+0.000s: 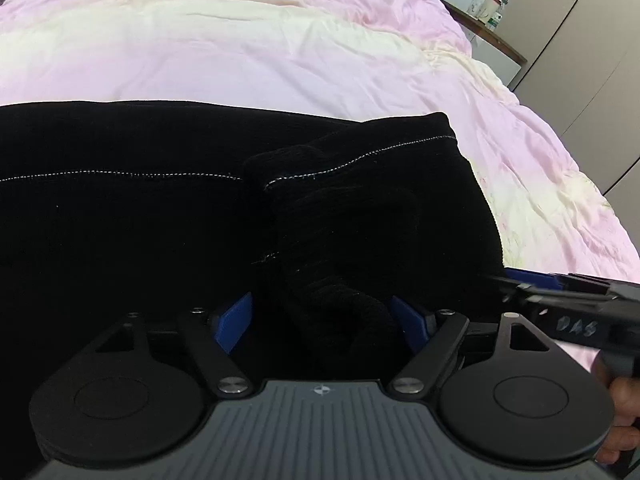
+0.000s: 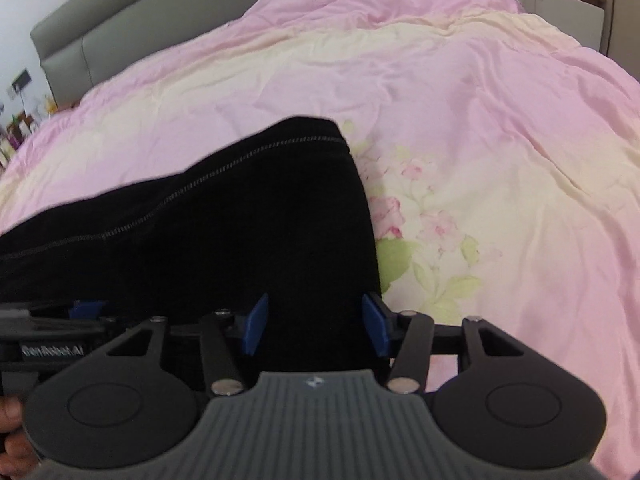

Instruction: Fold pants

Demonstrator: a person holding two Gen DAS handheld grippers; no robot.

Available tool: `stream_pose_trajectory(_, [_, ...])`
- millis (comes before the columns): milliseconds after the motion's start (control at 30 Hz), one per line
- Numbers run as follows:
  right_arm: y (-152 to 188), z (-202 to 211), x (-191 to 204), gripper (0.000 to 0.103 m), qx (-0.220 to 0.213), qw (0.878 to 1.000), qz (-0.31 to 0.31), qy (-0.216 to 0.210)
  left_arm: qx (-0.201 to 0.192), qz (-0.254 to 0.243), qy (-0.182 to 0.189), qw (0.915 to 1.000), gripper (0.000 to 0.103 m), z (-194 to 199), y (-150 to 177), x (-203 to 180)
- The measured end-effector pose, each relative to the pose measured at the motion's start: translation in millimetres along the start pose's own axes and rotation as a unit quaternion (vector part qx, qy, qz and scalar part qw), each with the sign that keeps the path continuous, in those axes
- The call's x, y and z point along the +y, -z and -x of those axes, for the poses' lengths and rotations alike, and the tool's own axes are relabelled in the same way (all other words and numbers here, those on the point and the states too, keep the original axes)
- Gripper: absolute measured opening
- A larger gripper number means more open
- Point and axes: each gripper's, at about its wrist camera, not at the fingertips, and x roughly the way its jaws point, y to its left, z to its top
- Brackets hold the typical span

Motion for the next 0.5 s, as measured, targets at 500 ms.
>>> stream_pose_trajectory(500, [8.3, 47.3, 27.2, 0.053, -0.152, 0.985, 0.083, 0.007, -0.077, 0.025, -0.017, 0.9966, 0.090, 137.9, -14.5, 74.5])
